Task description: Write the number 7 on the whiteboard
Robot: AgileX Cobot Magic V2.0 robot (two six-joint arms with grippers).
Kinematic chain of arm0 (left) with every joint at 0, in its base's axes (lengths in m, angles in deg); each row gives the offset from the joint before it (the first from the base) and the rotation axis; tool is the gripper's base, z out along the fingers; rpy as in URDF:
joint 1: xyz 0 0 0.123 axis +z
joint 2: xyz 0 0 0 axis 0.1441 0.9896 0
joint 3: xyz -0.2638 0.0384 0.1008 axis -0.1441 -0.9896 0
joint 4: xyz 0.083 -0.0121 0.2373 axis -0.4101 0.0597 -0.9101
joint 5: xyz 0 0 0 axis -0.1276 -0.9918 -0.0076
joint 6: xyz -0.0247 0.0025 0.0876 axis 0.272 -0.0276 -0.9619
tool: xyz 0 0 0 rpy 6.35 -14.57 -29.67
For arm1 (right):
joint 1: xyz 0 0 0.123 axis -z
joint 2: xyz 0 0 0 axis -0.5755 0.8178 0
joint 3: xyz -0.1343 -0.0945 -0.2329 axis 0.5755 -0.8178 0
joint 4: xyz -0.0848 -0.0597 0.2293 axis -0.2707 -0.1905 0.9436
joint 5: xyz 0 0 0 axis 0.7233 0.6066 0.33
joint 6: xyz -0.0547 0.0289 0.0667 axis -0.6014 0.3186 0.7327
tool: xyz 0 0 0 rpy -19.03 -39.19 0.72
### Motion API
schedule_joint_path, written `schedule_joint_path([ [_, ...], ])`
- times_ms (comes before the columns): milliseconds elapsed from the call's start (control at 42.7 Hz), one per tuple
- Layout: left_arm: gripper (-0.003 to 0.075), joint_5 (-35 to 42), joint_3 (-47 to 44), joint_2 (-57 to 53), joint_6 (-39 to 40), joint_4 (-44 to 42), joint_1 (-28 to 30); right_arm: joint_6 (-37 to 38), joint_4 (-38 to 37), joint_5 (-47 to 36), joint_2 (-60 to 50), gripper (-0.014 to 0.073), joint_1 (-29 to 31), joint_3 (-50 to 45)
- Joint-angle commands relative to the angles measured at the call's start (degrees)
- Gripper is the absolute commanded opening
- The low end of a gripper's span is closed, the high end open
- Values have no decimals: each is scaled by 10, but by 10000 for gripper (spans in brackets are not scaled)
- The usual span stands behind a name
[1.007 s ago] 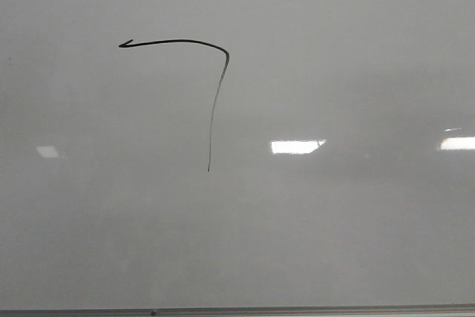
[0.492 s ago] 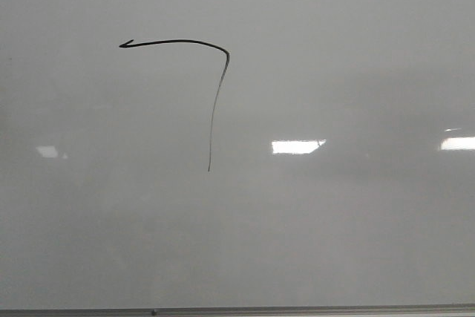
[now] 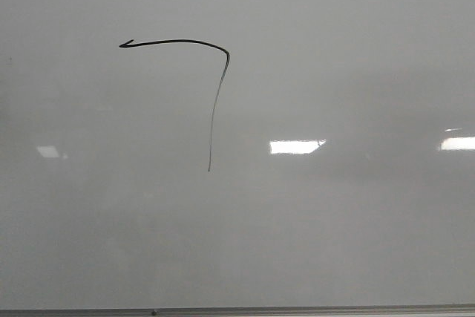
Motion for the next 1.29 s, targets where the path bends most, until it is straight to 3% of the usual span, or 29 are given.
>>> schedule_joint_path([
  [0,462,-2,15,-70,4,0,1,-2,18,-34,5,-69,3,14],
  [351,428,-37,-55,-364,-11,-2,1,-2,18,-33,5,-69,3,14],
  [586,187,-86,-103,-541,-12,-2,1,-2,18,-33,5,-69,3,14],
  [773,-22,-91,-113,-617,-12,-2,1,-2,18,-33,5,-69,3,14],
  [1265,-20,-85,-113,-634,-12,-2,1,-2,18,-33,5,-69,3,14],
])
